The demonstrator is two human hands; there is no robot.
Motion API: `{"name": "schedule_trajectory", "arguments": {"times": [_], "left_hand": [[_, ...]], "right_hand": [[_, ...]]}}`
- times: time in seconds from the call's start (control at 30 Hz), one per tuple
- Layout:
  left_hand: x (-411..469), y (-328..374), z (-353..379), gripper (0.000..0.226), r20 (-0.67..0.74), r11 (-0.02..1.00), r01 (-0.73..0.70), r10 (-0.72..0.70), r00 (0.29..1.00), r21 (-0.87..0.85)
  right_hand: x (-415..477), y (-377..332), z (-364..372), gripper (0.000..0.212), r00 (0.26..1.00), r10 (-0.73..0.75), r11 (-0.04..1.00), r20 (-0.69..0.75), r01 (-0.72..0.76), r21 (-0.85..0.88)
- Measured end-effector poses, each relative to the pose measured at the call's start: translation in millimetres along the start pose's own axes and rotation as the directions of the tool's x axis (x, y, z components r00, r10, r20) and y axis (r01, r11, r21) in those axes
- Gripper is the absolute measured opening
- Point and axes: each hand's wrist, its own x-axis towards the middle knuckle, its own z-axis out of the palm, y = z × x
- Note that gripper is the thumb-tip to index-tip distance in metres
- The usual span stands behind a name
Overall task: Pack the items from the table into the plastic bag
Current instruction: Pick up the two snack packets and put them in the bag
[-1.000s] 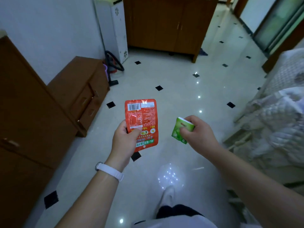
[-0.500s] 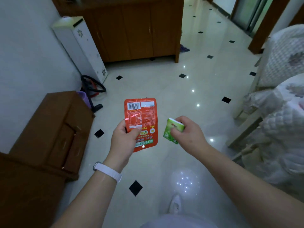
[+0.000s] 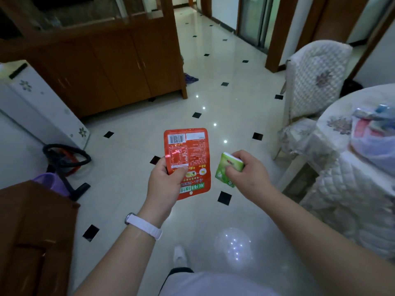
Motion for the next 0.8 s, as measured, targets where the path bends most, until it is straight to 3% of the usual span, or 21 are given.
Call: {"name": "schedule_trajectory", "arguments": {"times": [0.5,0.8], "left_hand": [[301.3,36.5,27.5,0.014,0.356,1.0,-0.005,0.007,0.934,-0.006],[383.9,55.2,118.5,0.015,0.561,0.999,-0.007,-0.017,0.828,0.041]], "right_hand": [[208.4,-43.6,24.2,0.013,0.925,0.207,0.974,-0.32,-0.225,-0.021],[269.1,-17.0,-10.2,0.011,0.84,0.307,0.933,-0.448,-0.359,-0.034]]}}
